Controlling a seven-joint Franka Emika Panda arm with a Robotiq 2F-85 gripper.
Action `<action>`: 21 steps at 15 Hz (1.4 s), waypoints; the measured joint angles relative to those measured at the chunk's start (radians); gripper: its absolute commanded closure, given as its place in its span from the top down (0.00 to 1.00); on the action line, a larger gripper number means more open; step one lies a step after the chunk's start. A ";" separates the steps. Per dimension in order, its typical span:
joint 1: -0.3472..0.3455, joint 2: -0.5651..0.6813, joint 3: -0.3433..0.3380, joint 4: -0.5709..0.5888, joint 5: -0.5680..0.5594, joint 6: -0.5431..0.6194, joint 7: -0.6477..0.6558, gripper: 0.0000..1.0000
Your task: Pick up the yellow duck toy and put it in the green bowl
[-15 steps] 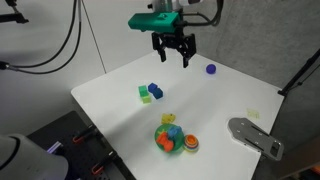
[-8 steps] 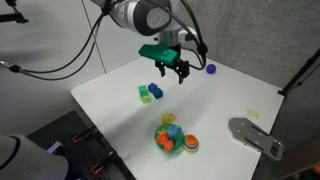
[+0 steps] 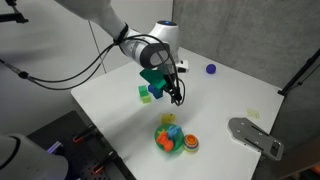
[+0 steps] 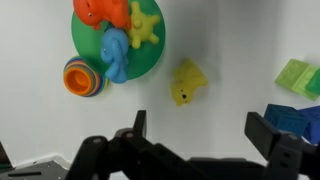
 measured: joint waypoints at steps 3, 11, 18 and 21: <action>0.000 0.032 0.002 0.001 0.023 0.005 0.012 1.00; -0.011 0.053 0.025 0.003 0.093 0.008 -0.045 1.00; -0.052 0.196 0.061 0.056 0.203 0.095 -0.095 1.00; -0.073 0.282 0.079 0.105 0.216 0.129 -0.095 1.00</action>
